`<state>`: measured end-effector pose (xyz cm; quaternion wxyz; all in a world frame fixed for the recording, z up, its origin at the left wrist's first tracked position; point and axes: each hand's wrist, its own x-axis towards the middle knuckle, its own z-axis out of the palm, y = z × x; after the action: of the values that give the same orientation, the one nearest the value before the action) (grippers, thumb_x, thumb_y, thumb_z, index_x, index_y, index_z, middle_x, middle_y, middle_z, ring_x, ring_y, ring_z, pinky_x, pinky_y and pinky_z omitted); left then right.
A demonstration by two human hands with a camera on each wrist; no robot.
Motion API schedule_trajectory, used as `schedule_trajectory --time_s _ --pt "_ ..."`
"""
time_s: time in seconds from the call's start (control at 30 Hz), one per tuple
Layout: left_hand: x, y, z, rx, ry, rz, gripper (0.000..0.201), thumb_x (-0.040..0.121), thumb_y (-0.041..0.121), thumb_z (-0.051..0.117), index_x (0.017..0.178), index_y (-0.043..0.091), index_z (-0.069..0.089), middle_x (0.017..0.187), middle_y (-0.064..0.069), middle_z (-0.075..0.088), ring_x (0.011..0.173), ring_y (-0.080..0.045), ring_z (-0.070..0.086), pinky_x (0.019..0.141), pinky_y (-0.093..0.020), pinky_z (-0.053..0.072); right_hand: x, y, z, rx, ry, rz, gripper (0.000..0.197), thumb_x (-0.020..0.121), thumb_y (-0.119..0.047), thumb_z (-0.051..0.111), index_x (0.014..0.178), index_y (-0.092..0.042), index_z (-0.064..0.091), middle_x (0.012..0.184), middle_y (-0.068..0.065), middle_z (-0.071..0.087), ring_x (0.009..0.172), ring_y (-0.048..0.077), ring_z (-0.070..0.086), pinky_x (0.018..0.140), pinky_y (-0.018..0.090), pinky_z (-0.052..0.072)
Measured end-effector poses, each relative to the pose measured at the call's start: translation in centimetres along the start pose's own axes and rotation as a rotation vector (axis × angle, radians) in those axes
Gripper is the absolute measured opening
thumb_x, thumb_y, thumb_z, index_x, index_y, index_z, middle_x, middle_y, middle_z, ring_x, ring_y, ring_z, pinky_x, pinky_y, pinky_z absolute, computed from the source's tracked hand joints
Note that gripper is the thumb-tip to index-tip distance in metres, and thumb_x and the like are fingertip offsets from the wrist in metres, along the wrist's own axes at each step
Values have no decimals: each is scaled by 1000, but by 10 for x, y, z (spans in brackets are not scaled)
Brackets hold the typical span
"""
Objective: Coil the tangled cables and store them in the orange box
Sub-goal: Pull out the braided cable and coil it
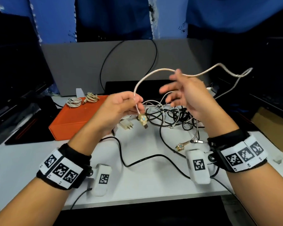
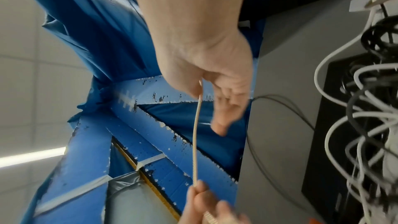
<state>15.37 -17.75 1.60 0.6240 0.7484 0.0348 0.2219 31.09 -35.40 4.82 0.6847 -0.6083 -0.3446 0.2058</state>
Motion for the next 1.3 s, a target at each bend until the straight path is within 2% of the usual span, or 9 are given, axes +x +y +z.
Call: schedule_trajectory --time_s 0.17,0.37,0.6,0.77,0.9,1.0,1.1,1.2,1.3 --pt "-6 3 -13 53 100 73 21 106 16 50 102 6 68 74 -5 68 80 -23 74 80 -29 59 -24 -8 15 -518 -421 -40 29 107 -31 55 117 -9 70 93 12 78 79 32 77 70 37 58" --pt "-13 12 -4 139 -9 133 24 101 27 55 90 18 74 64 -5 57 55 -19 58 70 -36 54 -28 1 44 -835 -160 -693 33 106 -21 54 138 -16 63 130 -4 65 121 8 60 104 20 44" --pt "-16 23 5 -241 -1 51 25 106 18 42 91 6 57 60 0 57 47 -12 52 73 -32 58 -18 13 42 -712 -74 -508 34 108 -22 51 137 -33 66 69 -6 60 58 5 52 60 23 42" --pt "-12 24 2 -517 117 100 24 108 21 41 108 11 63 94 -1 78 99 -19 75 100 -39 53 -23 14 45 -942 -265 -280 48 110 -31 44 151 -56 39 61 -18 47 49 7 53 53 19 49" --pt "-14 24 0 -248 193 186 29 111 21 38 123 12 62 119 -4 76 120 -21 68 106 -35 49 -33 11 50 -1071 -533 -225 44 110 -39 43 154 -45 42 110 -23 70 99 1 66 88 16 53" --pt "-17 19 4 127 208 264 28 109 20 47 123 9 68 117 -4 76 115 -15 70 103 -28 51 -35 1 45 -948 -600 -273 34 107 -40 51 127 -18 70 102 -5 76 93 15 68 90 39 54" --pt "-19 17 7 352 83 286 23 105 17 55 109 8 77 100 1 79 99 -11 74 91 -27 55 -38 -14 36 -654 -524 -315 17 103 -22 64 110 -16 78 86 -19 75 81 0 69 77 17 52" --pt "-23 19 8 158 -90 150 32 102 28 54 97 6 76 76 -4 75 69 -19 68 74 -29 55 -36 -20 28 -468 -317 -453 7 100 -13 67 98 -14 74 82 4 72 76 7 65 75 25 50" --pt "-24 21 9 -170 -137 67 35 97 35 53 99 9 77 61 0 60 55 -11 53 62 -20 45 -31 -14 32 -505 -137 -514 5 100 -22 67 98 -18 70 72 -6 59 68 5 52 67 27 43"
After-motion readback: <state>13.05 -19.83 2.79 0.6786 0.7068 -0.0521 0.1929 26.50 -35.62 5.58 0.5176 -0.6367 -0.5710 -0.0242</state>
